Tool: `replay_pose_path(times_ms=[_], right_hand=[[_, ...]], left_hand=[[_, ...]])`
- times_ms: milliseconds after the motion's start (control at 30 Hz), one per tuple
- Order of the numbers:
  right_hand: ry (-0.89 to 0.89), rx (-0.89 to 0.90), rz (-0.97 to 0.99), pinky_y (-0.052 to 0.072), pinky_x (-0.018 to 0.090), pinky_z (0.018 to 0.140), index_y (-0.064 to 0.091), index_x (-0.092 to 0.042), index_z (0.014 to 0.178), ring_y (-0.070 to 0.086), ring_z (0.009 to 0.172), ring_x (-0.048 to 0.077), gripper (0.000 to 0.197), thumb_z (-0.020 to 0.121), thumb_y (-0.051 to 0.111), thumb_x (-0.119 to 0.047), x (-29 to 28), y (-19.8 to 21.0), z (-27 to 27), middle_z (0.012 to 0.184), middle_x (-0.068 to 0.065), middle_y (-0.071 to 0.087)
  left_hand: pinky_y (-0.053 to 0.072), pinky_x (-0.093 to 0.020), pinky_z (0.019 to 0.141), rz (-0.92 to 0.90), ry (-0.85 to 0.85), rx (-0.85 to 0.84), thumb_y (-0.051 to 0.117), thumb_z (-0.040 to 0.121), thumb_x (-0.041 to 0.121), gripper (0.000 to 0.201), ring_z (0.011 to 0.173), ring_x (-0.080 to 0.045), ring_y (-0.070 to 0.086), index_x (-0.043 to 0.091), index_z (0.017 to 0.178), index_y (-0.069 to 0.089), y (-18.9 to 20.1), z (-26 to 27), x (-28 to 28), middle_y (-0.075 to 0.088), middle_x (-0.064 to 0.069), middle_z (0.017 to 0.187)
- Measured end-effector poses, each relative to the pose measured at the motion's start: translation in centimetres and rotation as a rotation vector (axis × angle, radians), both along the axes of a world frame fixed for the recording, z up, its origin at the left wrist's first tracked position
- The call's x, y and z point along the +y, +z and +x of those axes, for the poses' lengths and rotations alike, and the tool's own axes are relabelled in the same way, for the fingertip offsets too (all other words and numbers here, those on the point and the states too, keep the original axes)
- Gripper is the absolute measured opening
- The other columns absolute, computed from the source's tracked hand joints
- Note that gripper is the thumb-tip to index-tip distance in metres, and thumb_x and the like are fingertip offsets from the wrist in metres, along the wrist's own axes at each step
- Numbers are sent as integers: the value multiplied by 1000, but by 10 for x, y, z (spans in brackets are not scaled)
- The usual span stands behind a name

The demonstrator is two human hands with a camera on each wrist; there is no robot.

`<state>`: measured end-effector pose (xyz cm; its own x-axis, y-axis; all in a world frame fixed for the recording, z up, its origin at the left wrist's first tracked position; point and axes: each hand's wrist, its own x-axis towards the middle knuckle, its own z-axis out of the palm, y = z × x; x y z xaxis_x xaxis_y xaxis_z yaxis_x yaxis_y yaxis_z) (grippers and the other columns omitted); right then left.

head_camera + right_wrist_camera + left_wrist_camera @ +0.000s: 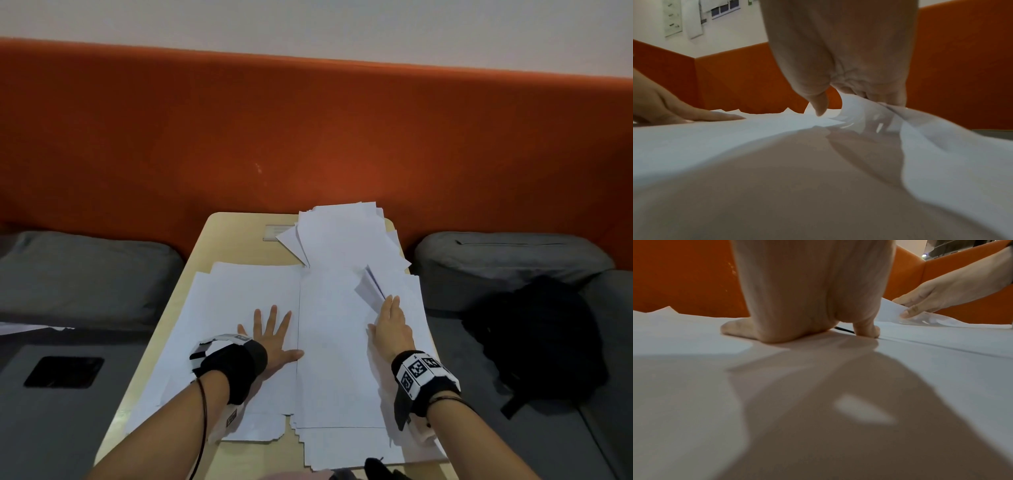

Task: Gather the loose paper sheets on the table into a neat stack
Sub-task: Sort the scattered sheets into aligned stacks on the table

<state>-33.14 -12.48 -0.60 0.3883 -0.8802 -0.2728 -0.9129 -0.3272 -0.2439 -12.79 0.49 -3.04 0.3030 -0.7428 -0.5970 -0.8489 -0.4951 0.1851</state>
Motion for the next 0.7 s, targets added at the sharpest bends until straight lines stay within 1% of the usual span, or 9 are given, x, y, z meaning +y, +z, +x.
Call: replay_pose_path(times_ms=[100,167,267,400,533,567,633,667,700], right_hand=[[-42,-17,26,22,40,114,-8,3,147,4,146,30,69,101,35,-27,-1,-2,-1,156,19,-12],[-57,-17,48,22,40,115,-4,3,147,6,145,31,69,101,37,-26,-4,-5,-3,156,18,-11],[-85,-52,52,26,37,112,4,3,147,14,144,28,66,99,40,-24,-8,-7,-6,157,15,-3],[-96,-65,34,30,38,110,6,3,147,26,140,30,63,99,40,-22,-9,-10,-9,157,14,1],[-75,-51,-11,24,37,113,6,2,147,18,143,27,62,99,39,-22,-6,-12,-9,157,13,3],[-70,-72,-12,26,37,112,9,2,146,21,142,27,61,99,40,-19,-6,-11,-8,156,13,7],[-101,-240,30,34,37,105,21,1,142,37,132,32,55,95,46,-11,-8,-8,-6,151,14,21],[-143,-339,57,36,37,102,23,-2,142,42,128,34,56,93,49,-8,-10,-6,-7,148,14,27],[-210,-414,83,36,36,101,21,-4,145,43,127,34,62,92,53,-7,-12,-4,-8,145,16,32]], left_hand=[[-13,-62,107,-10,7,10,36,87,66,87,137,-32,-32,33,144,-21,0,1,0,-35,2,150],[-14,-62,107,-10,7,12,36,87,67,87,137,-32,-32,33,144,-21,-1,1,0,-35,2,150],[-13,-61,107,-8,6,7,35,86,68,87,138,-32,-31,34,144,-21,-1,2,0,-35,3,150],[-14,-61,108,-28,11,8,35,87,67,86,138,-31,-32,34,144,-20,-3,1,1,-34,3,150],[-14,-61,108,-41,9,2,35,86,68,87,137,-31,-32,34,144,-20,-5,1,1,-34,3,150],[-14,-61,108,-44,9,2,35,86,68,87,138,-31,-32,34,144,-20,-6,2,1,-34,3,150],[-14,-61,108,-48,8,2,35,86,68,87,138,-31,-32,34,144,-20,-7,2,1,-34,3,150],[-13,-61,108,-49,6,3,35,86,68,87,138,-31,-31,34,144,-20,-7,2,1,-34,3,150],[-13,-61,108,-50,5,5,35,86,69,87,138,-31,-32,33,144,-20,-7,3,1,-34,2,150]])
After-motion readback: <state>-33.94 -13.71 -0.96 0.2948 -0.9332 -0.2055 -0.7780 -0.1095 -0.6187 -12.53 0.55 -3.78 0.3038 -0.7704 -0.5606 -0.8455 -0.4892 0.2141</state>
